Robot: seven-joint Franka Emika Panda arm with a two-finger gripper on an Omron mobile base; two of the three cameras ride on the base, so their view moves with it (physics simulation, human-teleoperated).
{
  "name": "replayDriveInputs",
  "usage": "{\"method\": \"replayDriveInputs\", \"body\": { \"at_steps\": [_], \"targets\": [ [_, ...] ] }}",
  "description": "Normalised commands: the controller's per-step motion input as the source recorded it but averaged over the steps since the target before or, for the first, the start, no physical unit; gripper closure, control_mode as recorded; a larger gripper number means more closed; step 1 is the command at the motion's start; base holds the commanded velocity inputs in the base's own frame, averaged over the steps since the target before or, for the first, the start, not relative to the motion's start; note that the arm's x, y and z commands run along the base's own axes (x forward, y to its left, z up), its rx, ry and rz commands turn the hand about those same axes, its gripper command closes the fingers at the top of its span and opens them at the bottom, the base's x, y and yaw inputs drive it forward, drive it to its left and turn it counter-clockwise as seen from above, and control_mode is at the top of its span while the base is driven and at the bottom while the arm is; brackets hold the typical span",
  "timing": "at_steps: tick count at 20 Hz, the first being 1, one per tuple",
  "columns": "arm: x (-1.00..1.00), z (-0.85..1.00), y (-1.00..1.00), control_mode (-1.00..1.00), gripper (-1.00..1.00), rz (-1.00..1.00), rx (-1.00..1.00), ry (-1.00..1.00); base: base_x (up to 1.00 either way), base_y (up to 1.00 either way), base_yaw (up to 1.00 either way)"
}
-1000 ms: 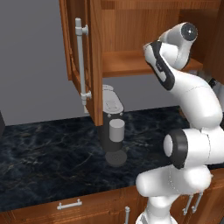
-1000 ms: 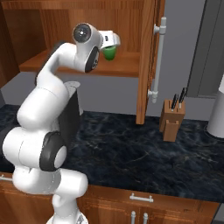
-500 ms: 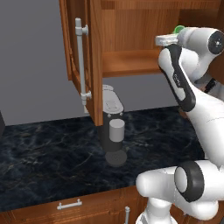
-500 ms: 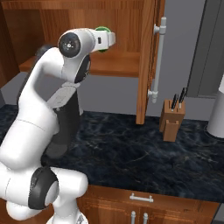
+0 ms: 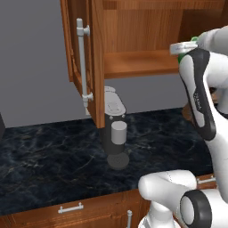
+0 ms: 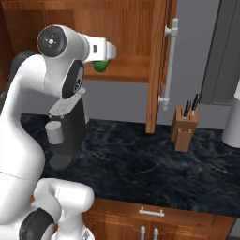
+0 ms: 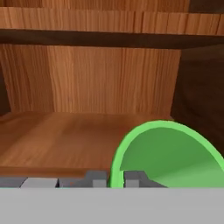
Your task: Open the cabinet directly in front. Then move the beer and the cup to the dining counter with the candle on it.
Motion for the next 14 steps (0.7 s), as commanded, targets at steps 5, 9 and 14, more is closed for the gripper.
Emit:
{"method": "replayDriveInputs", "body": {
  "at_steps": [5,9,14],
  "targets": [
    [-1.0,-0.92,0.32,-1.0,1.0,0.0,0.0,0.43,0.0,0.0,0.0],
    [-1.0,-1.0,0.51,-1.0,1.0,0.0,-0.01,0.39,0.0,0.0,0.0],
    [-0.84,-0.48,0.12,-1.0,1.0,-0.04,-0.08,-0.25,0.0,0.0,0.0]
  ]
}}
